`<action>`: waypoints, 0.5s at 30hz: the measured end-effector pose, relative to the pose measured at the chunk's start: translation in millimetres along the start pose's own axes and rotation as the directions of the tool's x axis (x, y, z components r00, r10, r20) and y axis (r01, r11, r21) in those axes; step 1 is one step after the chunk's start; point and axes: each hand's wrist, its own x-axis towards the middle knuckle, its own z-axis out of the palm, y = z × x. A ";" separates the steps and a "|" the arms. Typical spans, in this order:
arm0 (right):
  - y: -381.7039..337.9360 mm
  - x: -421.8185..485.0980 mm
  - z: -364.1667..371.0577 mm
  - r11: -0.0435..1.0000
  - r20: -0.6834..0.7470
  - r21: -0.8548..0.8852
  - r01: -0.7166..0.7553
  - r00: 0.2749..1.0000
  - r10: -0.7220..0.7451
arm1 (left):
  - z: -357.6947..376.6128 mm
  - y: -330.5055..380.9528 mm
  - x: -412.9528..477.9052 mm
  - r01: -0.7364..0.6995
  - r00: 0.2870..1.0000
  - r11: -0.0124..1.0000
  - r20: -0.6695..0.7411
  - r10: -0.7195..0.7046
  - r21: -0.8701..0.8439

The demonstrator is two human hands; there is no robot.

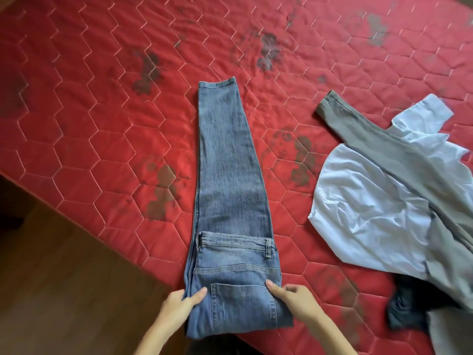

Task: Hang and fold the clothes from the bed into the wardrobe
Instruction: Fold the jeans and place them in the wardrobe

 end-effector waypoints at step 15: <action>-118.4 -26.3 -40.1 0.884 -0.117 0.244 0.400 0.916 -0.382 | -50.9 115.5 -54.5 -0.334 0.940 0.829 -0.098 0.326 -0.448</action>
